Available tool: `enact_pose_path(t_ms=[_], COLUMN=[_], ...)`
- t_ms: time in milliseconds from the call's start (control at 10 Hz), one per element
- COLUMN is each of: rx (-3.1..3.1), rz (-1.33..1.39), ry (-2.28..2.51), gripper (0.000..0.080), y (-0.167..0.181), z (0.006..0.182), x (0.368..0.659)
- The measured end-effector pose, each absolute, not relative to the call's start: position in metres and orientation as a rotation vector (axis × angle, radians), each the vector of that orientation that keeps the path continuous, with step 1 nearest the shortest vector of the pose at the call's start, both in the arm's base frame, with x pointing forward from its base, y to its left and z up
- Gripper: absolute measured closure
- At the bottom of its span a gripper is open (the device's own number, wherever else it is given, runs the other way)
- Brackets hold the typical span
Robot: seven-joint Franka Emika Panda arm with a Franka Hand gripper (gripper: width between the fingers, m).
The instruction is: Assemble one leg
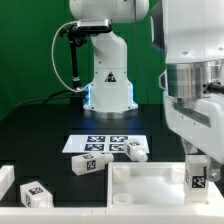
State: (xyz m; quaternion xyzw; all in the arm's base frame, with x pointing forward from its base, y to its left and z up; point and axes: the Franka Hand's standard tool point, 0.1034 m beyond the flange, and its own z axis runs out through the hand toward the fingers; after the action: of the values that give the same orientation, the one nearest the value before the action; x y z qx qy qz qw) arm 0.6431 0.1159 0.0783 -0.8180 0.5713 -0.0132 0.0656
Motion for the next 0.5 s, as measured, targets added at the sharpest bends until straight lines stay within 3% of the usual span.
enact_pose_path(t_ms=[100, 200, 500], rx=[-2.638, -2.678, -2.791], rz=[-0.078, -0.075, -0.094], ry=[1.438, 1.370, 1.137], gripper=[0.0192, 0.0158, 0.0152], y=[0.1138, 0.1157, 0.1140], z=[0.0806, 0.0788, 0.0783], x=[0.6442, 0.6400, 0.6409])
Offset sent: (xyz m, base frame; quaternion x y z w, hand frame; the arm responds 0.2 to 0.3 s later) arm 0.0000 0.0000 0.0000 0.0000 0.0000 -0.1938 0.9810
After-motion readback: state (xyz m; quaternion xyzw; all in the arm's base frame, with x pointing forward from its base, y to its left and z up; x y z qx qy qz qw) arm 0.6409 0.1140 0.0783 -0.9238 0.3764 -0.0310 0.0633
